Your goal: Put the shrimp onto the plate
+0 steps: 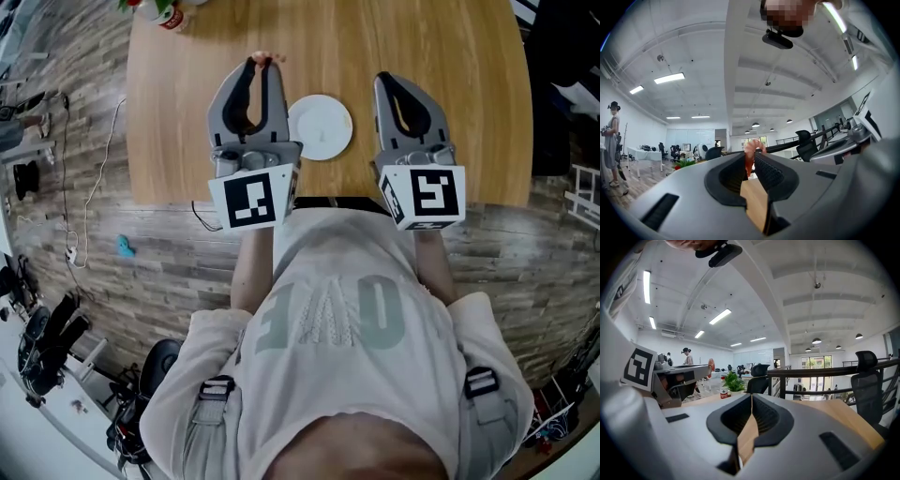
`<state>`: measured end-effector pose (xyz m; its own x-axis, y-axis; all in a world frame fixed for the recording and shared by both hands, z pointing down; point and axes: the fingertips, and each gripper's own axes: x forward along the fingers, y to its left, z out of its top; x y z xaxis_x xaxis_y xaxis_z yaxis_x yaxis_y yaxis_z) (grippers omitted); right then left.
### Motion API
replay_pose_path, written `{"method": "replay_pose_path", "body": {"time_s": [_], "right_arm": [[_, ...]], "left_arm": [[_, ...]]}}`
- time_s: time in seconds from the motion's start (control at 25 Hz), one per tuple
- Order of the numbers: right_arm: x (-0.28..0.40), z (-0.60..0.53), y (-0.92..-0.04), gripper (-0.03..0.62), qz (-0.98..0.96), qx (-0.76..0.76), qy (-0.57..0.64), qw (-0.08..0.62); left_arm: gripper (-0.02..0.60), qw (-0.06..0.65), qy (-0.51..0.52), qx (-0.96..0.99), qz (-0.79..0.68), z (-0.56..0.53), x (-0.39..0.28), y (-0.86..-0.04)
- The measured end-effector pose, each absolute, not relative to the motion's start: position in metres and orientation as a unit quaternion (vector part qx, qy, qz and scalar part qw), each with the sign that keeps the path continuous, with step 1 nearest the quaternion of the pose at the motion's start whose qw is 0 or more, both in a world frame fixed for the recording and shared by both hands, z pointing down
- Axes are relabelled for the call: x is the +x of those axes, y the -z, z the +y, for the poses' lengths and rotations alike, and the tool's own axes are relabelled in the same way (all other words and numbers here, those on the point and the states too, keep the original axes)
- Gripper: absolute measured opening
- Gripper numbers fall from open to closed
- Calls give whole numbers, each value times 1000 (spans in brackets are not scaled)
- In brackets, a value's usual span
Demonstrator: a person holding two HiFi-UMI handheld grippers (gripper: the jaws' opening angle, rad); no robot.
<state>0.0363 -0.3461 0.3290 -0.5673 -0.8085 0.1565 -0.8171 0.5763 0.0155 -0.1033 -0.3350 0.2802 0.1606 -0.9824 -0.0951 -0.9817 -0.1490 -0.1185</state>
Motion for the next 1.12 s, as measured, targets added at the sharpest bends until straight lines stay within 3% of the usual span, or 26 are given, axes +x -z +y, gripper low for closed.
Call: {"method": "replay_pose_path", "body": {"time_s": [0.28,0.68,1.12], "right_arm": [[33,-349,-324,21,-880,469,-23,71],[30,-352,-331,21,-873,479,-24,85],[53,-345,-334,20,-851,517,-32,92]], "left_arm": [[64,67,-5,-770,634,-342,-99,-282],[64,-8,45,-786,616,-360,-92,-347],[64,-98,185,-803,558,-360,-75,-464]]}}
